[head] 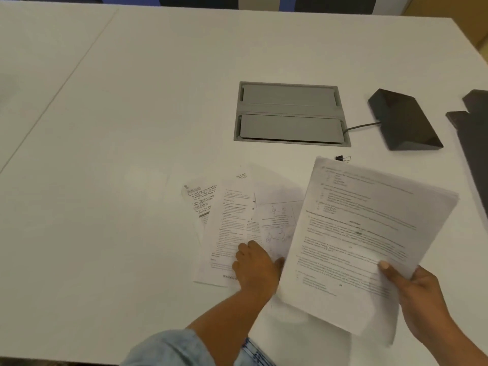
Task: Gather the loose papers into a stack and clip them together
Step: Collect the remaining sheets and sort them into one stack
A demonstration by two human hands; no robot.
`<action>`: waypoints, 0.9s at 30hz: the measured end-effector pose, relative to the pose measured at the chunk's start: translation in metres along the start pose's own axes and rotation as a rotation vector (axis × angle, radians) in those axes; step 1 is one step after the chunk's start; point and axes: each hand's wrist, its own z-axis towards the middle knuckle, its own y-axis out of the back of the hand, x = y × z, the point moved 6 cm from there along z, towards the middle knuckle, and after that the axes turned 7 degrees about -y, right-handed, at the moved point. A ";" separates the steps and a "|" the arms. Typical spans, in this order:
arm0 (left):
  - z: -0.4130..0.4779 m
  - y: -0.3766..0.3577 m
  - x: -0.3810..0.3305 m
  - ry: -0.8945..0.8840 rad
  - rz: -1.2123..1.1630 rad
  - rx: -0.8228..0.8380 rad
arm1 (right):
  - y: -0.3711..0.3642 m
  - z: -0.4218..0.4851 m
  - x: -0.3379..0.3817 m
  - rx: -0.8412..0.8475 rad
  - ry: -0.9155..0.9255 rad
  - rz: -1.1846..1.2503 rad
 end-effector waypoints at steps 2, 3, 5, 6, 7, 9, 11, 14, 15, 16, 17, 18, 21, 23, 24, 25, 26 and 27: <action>0.001 -0.007 -0.013 0.005 0.127 -0.035 | 0.004 -0.002 0.003 -0.047 0.022 -0.021; 0.002 -0.008 -0.017 0.011 0.135 -0.057 | 0.006 -0.003 0.006 -0.061 0.033 -0.022; 0.007 -0.012 -0.025 0.008 0.126 -0.078 | 0.013 -0.006 0.012 -0.086 0.043 -0.022; 0.009 -0.014 -0.027 0.006 0.105 -0.081 | 0.015 -0.007 0.015 -0.087 0.046 -0.019; 0.010 -0.015 -0.028 0.013 0.069 -0.076 | 0.016 -0.008 0.017 -0.080 0.050 -0.019; 0.012 -0.017 -0.028 0.055 -0.050 -0.058 | 0.018 -0.009 0.021 -0.071 0.051 -0.010; 0.014 -0.017 -0.027 0.111 -0.207 -0.043 | 0.019 -0.010 0.026 -0.072 0.043 0.008; 0.017 -0.016 -0.023 0.147 -0.331 0.000 | 0.019 -0.009 0.028 -0.078 0.037 0.021; 0.018 -0.015 -0.020 0.144 -0.324 0.022 | 0.019 -0.009 0.029 -0.077 0.039 0.022; 0.018 -0.012 -0.015 0.141 -0.312 0.038 | 0.017 -0.010 0.030 -0.073 0.040 0.025; 0.019 -0.009 -0.009 0.135 -0.301 0.049 | 0.015 -0.011 0.031 -0.073 0.043 0.027; 0.021 -0.006 -0.002 0.130 -0.297 0.057 | 0.013 -0.012 0.033 -0.069 0.044 0.031; 0.023 0.007 0.030 0.145 -0.345 0.022 | 0.007 -0.012 0.034 -0.066 0.028 0.035; 0.022 0.022 0.055 0.187 -0.337 -0.072 | 0.003 -0.012 0.033 -0.065 0.018 0.031; 0.022 0.031 0.066 0.214 -0.289 -0.147 | 0.001 -0.013 0.034 -0.062 0.017 0.027; 0.020 0.040 0.075 0.247 -0.219 -0.221 | -0.002 -0.014 0.034 -0.058 0.015 0.024; 0.017 0.046 0.080 0.283 -0.150 -0.267 | -0.004 -0.014 0.034 -0.054 0.013 0.024; 0.014 0.049 0.083 0.322 -0.105 -0.282 | -0.007 -0.015 0.034 -0.051 0.011 0.029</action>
